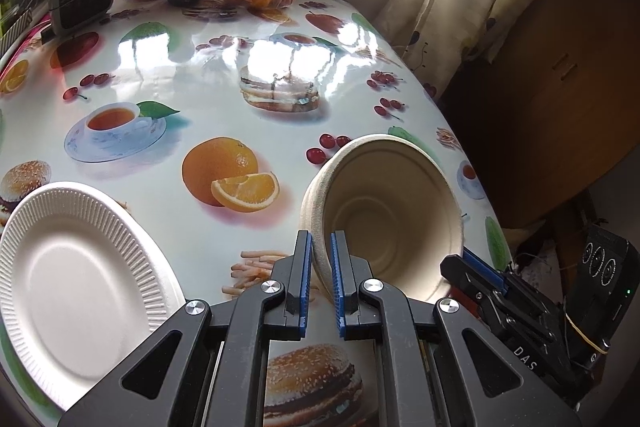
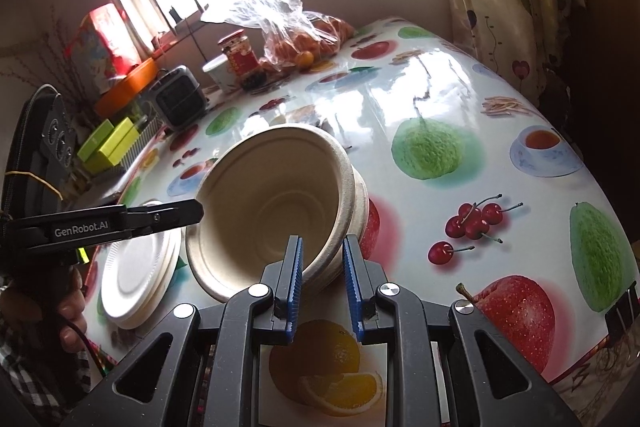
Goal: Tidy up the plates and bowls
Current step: 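Lower the held bowl onto the bowl stack with the left gripper, then open the left gripper and release the bowl onto the stack, then pull the left gripper back from the kraft bowl stack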
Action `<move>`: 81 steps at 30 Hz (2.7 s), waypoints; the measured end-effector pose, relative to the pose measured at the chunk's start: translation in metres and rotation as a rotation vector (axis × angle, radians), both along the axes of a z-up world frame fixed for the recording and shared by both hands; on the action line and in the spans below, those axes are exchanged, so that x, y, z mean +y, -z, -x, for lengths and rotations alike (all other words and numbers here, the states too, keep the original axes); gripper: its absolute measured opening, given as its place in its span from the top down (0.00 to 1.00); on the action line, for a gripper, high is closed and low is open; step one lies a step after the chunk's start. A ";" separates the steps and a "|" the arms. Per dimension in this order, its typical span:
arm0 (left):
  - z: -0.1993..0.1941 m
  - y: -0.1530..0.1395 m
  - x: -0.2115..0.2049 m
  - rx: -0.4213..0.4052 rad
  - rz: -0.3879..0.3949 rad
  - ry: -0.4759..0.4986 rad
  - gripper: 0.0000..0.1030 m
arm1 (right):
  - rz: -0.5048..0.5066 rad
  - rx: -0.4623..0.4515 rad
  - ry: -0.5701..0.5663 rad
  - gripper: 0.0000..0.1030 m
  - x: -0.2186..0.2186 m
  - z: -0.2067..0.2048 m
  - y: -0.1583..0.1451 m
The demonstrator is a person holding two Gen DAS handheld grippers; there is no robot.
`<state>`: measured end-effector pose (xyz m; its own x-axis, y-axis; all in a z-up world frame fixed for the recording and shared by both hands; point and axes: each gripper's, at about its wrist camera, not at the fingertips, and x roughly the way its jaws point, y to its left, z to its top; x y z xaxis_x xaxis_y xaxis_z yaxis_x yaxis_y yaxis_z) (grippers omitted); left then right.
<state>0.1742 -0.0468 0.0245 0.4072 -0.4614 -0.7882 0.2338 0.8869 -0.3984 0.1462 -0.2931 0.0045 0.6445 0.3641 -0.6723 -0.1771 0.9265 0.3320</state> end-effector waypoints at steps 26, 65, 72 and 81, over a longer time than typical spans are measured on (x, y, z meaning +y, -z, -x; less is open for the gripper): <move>0.001 0.004 0.001 -0.002 -0.005 -0.011 0.89 | 0.006 0.009 0.011 0.71 0.000 -0.002 0.004; 0.099 -0.007 0.021 -0.331 -0.262 -0.125 0.78 | 0.156 -0.122 -0.025 0.39 0.031 0.061 0.011; 0.112 0.001 0.025 -0.336 -0.287 -0.158 0.77 | 0.184 -0.119 -0.042 0.37 0.039 0.068 0.020; 0.123 0.020 0.025 -0.304 -0.295 -0.155 0.77 | 0.219 -0.077 -0.051 0.35 0.050 0.068 0.037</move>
<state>0.0513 -0.0219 0.0044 0.6869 -0.1505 -0.7110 0.1569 0.9860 -0.0572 0.0783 -0.2435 -0.0329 0.6813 0.2482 -0.6886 -0.2422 0.9642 0.1079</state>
